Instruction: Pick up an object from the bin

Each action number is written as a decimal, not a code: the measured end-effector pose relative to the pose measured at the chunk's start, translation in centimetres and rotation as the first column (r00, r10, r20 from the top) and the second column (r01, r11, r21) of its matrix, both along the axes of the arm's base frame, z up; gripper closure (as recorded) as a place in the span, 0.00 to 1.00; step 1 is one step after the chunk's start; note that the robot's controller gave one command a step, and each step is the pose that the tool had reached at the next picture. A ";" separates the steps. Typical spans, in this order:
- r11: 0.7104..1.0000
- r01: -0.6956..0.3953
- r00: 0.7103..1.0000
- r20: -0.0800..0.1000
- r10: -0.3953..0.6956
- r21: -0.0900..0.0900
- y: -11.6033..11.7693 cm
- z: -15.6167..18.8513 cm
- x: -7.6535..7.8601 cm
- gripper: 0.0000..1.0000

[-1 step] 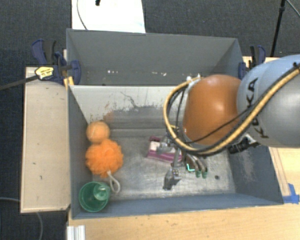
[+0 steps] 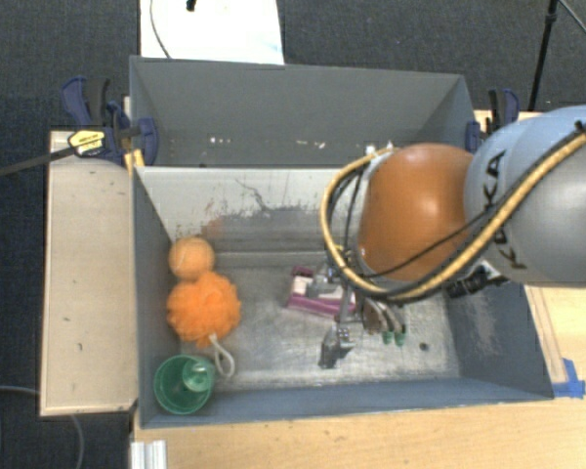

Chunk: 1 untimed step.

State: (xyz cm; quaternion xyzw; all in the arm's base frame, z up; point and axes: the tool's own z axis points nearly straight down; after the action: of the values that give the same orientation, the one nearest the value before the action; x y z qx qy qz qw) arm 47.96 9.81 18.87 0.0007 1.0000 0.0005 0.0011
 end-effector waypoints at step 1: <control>1.000 -0.006 1.000 0.009 0.006 0.001 -2.6 -6.6 5.7 0.00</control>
Offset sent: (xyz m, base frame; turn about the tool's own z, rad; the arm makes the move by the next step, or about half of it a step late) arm 0.0968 -0.0241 -0.0378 -0.1058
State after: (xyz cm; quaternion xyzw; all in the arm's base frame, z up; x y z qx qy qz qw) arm 53.61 7.16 12.25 -0.0024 1.0000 0.0009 0.0057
